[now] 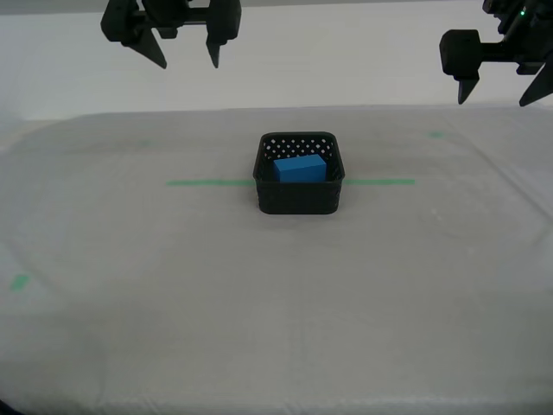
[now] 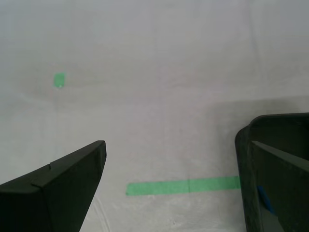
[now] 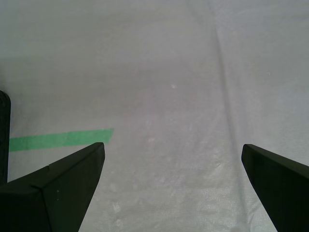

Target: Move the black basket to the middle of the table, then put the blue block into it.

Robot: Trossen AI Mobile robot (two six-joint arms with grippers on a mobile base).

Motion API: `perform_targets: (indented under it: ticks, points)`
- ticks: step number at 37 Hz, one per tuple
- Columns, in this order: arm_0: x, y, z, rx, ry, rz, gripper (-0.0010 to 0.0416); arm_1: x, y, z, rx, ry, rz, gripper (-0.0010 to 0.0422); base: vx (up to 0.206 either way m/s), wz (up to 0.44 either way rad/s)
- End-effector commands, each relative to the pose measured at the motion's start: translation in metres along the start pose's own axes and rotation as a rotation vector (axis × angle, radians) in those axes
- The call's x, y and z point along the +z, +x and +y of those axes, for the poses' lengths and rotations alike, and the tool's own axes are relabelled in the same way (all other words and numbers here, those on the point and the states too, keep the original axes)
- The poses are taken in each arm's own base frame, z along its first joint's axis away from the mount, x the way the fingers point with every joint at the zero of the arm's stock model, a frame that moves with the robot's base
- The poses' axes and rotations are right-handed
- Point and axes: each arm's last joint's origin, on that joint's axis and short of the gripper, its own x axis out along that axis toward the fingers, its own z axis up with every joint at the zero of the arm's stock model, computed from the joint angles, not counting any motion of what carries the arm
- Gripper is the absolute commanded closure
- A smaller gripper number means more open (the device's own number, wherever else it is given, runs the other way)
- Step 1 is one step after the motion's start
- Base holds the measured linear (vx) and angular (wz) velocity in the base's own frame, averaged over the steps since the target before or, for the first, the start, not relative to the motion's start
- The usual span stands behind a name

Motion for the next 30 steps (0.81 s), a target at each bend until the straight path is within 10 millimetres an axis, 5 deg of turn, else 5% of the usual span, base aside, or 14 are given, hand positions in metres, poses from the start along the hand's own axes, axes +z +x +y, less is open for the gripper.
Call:
perform_targets:
  ticks: [1,19,30]
  points:
    - [0.0,0.0,0.0,0.001,0.0,-0.002,0.0007,-0.004,0.002,0.01,0.0,-0.012,0.008,0.0011,0.0,0.0]
    - [0.0,0.0,0.0,0.001,-0.001,-0.001,0.0007,-0.051,-0.005,0.069,0.046,-0.07,-0.089,0.0011,0.0,0.0]
    - [0.0,0.0,0.0,0.001,-0.001,-0.001,0.0007,-0.072,-0.001,0.083,0.061,-0.073,-0.166,0.0012,0.0,0.0]
